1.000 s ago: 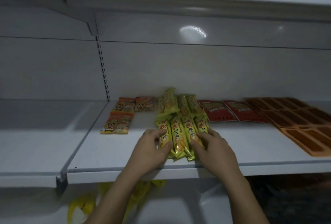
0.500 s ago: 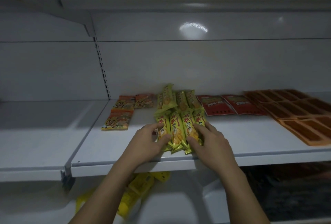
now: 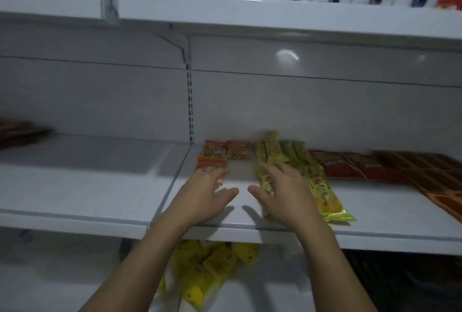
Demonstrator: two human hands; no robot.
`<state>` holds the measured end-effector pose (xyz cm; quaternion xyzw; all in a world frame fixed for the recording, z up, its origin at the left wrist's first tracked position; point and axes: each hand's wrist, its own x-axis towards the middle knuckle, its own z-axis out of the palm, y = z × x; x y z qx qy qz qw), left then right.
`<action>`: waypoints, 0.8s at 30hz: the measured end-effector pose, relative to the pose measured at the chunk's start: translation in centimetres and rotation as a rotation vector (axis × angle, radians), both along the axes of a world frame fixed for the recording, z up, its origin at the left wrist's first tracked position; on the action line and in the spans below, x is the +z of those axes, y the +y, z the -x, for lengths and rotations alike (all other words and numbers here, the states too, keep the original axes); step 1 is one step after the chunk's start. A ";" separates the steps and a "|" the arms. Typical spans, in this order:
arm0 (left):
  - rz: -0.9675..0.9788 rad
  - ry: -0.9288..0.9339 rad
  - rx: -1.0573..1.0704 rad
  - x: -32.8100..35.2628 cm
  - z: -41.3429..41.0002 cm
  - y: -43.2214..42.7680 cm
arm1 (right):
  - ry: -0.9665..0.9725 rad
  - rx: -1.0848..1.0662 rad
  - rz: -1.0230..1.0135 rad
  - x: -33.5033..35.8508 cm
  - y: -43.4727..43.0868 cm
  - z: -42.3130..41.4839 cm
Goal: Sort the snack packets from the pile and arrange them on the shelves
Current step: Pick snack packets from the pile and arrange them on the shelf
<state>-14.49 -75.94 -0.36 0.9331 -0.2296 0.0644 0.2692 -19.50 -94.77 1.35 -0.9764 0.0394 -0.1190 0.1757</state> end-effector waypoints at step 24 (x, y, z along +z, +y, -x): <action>-0.175 -0.092 0.756 0.6 9.8 42.0 | 0.014 0.789 0.074 1.1 42.7 -4.8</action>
